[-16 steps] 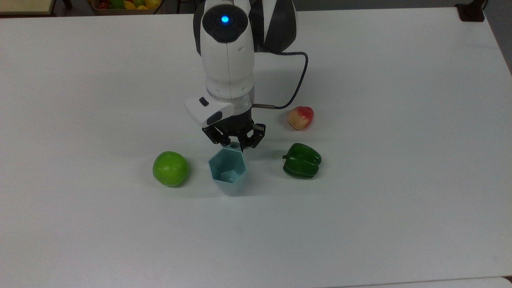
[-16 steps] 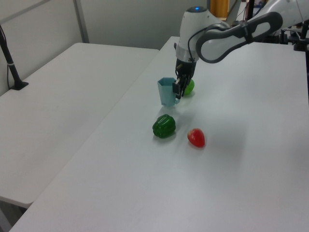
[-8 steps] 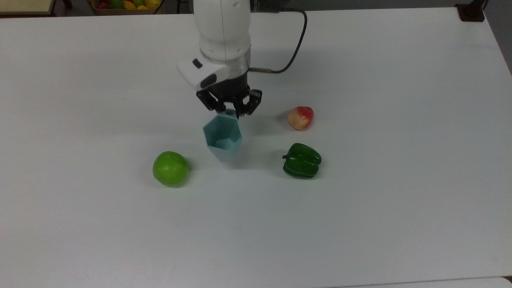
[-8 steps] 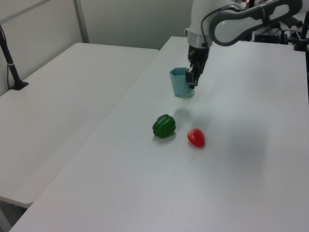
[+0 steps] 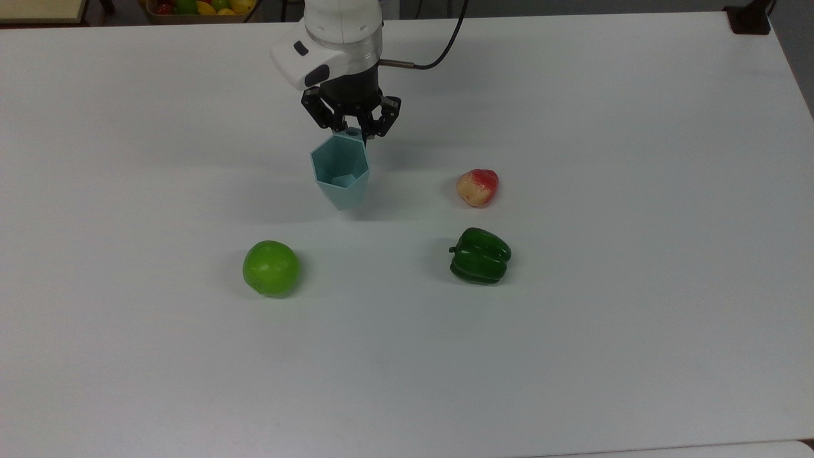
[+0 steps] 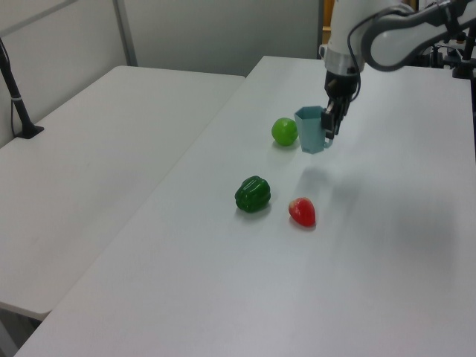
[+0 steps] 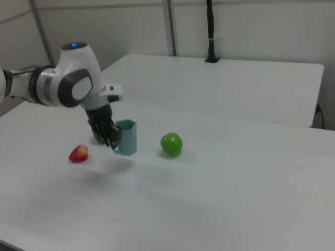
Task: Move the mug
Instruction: 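Drag the gripped mug across the table away from the green apple, then open the gripper and lift it away from the mug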
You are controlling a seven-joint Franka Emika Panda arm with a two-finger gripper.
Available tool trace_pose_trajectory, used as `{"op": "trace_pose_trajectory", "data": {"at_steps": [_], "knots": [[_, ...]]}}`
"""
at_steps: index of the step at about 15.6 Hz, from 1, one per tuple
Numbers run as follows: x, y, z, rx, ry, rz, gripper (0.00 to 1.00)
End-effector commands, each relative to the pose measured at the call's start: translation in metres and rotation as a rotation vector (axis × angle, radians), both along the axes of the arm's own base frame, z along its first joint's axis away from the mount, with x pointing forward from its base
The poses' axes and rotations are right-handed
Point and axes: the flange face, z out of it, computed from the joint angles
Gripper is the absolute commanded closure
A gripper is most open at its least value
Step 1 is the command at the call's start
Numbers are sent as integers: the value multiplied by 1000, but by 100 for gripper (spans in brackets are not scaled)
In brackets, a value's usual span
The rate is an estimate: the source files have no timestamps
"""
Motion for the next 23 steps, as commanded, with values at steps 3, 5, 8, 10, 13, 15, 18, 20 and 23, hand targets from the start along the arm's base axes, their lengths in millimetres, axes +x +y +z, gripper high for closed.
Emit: {"op": "trace_pose_trajectory", "data": {"at_steps": [3, 5, 8, 10, 13, 15, 18, 20, 23], "knots": [[-32, -9, -51, -19, -13, -2, 100], [-32, -9, -52, -19, -10, -2, 100], [-33, -11, -53, -18, 1, -17, 85], [-35, -11, -54, -20, 19, -22, 39], [-38, -11, -55, -26, 65, -25, 0], [-34, -12, -47, -28, 72, -29, 0], [-19, -21, -4, -31, 92, -55, 0], [-7, -40, 37, -34, 103, -91, 0], [3, -70, 93, -31, 71, -143, 0]]}}
